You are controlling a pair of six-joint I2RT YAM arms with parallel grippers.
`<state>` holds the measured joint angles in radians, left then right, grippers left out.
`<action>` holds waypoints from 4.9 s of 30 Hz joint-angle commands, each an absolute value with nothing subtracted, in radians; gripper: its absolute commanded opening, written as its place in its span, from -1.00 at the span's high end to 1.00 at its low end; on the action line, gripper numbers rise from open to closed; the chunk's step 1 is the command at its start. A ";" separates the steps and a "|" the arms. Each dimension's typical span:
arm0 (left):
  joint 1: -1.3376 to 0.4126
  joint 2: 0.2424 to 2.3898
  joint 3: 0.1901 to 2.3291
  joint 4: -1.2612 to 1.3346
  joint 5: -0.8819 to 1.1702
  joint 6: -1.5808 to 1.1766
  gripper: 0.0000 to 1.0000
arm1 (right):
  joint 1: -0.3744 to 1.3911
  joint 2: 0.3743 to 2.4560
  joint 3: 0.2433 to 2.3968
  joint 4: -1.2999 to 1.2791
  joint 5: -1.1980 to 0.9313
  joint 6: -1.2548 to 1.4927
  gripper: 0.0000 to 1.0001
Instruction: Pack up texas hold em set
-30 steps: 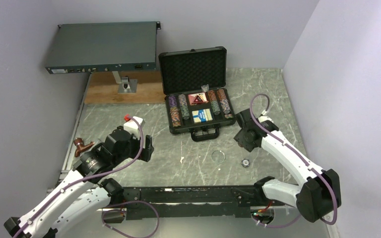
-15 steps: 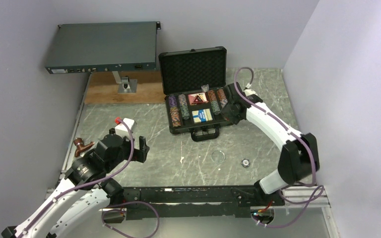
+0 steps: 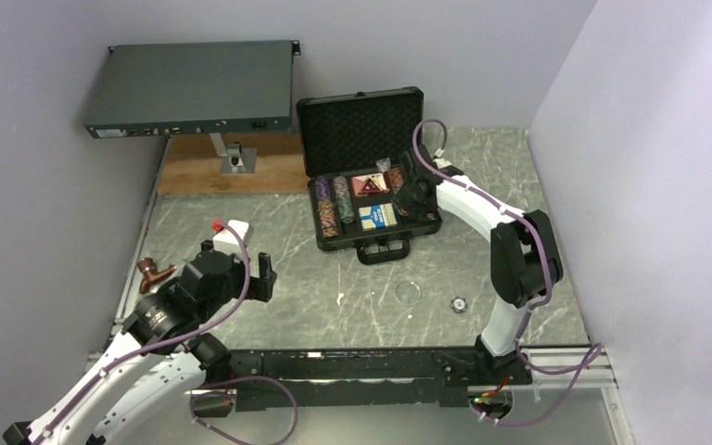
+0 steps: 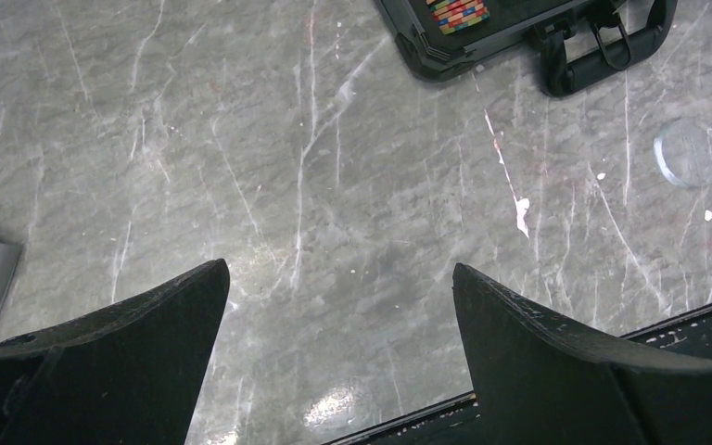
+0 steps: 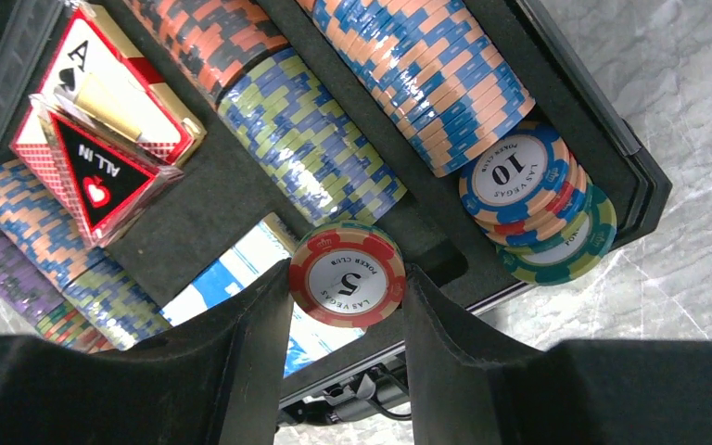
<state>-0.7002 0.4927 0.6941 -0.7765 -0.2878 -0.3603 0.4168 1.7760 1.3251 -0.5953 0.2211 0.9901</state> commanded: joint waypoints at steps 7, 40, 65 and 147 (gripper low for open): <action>-0.706 0.489 0.713 -0.769 -0.308 -0.367 -0.96 | 0.406 1.795 1.364 -0.567 0.212 0.956 0.19; -0.706 0.512 0.713 -0.759 -0.294 -0.360 -0.95 | 0.387 1.446 1.255 -0.999 0.353 1.012 -0.17; -0.710 0.503 0.712 -0.760 -0.287 -0.362 -0.95 | 0.325 1.001 0.557 -0.842 0.320 1.253 -0.10; -1.071 1.773 1.419 -0.409 0.083 -0.158 -0.90 | 0.134 1.312 1.885 -1.271 0.321 0.808 -0.79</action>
